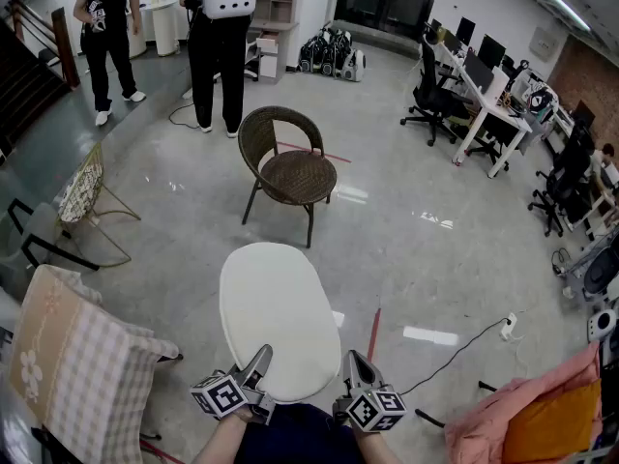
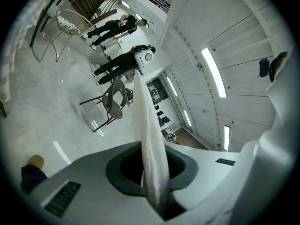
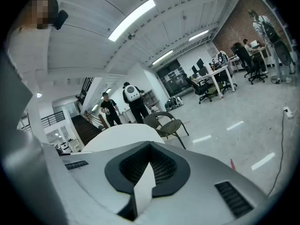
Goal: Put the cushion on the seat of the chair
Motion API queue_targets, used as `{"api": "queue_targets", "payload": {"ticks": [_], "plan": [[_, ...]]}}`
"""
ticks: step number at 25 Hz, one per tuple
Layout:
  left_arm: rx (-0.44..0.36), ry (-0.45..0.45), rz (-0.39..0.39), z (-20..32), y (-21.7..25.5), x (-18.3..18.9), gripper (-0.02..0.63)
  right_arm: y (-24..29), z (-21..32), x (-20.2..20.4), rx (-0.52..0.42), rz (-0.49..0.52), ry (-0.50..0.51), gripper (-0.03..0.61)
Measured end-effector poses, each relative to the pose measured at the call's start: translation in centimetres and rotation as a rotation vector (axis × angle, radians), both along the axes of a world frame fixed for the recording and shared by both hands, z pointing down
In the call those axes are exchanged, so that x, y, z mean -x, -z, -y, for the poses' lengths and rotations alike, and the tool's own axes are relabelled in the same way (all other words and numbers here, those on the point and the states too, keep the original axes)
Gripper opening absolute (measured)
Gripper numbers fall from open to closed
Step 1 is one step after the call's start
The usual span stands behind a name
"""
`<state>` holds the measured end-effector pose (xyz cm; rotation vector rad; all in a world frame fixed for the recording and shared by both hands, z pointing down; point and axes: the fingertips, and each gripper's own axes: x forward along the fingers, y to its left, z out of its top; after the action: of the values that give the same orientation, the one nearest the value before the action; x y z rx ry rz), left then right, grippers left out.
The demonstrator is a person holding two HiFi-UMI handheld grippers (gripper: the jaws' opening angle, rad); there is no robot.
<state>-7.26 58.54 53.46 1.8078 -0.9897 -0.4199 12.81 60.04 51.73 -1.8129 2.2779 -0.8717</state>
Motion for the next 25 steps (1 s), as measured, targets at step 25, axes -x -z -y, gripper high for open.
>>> {"api": "queue_targets", "payload": {"ticks": [25], "plan": [[0.005,-0.005,0.035,0.3,0.1,0.7,0.067,1.1,1.8,3.5,-0.055,0.096,0.058,0.025]]}}
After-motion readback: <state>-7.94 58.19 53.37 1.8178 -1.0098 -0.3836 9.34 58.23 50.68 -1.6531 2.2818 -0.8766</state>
